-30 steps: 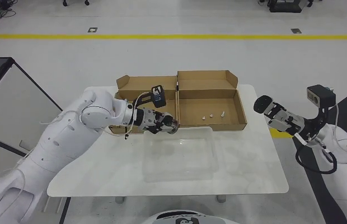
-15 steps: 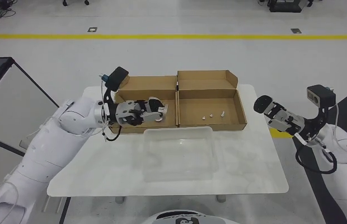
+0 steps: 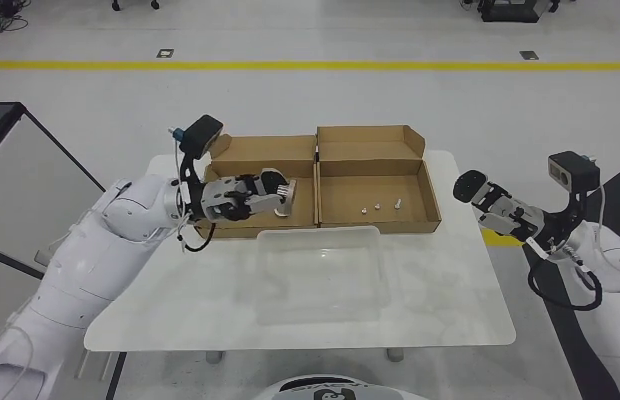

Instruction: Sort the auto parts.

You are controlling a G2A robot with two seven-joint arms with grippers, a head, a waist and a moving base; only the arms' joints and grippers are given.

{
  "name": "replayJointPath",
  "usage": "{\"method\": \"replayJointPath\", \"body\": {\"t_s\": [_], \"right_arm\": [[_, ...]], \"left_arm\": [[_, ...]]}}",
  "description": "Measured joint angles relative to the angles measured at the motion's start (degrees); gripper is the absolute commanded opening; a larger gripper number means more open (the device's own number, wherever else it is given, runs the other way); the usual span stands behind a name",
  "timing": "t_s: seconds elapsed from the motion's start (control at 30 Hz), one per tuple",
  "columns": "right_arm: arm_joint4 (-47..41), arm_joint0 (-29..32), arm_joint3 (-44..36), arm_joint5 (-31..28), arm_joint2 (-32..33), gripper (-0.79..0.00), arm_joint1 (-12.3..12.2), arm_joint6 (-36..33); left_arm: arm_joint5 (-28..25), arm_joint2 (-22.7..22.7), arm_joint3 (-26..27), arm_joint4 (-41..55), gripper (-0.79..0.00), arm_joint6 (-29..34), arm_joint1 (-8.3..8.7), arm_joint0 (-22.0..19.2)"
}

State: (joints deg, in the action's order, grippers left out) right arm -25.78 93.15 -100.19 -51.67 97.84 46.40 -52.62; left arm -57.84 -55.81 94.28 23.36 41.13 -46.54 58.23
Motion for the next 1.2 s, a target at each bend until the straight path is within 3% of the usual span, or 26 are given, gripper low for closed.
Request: {"method": "replayJointPath", "body": {"t_s": [0.2,0.63,0.87,1.2], "right_arm": [[0.0,0.0,0.0,0.0,0.0,0.000,0.0,0.0],[0.0,0.0,0.0,0.0,0.0,0.000,0.0,0.0],[0.0,0.0,0.0,0.0,0.0,0.000,0.0,0.0],[0.0,0.0,0.0,0.0,0.0,0.000,0.0,0.0]], "left_arm": [[-0.2,-2.6,1.0,12.5,-0.785,5.2,0.69,3.4],[-0.1,-6.9,6.6,39.9,-0.785,5.3,0.23,8.3],[1.9,-10.4,8.3,46.1,-0.785,7.2,-0.97,10.7],[1.9,-10.5,8.3,46.0,-0.785,7.2,-0.97,10.7]]}}
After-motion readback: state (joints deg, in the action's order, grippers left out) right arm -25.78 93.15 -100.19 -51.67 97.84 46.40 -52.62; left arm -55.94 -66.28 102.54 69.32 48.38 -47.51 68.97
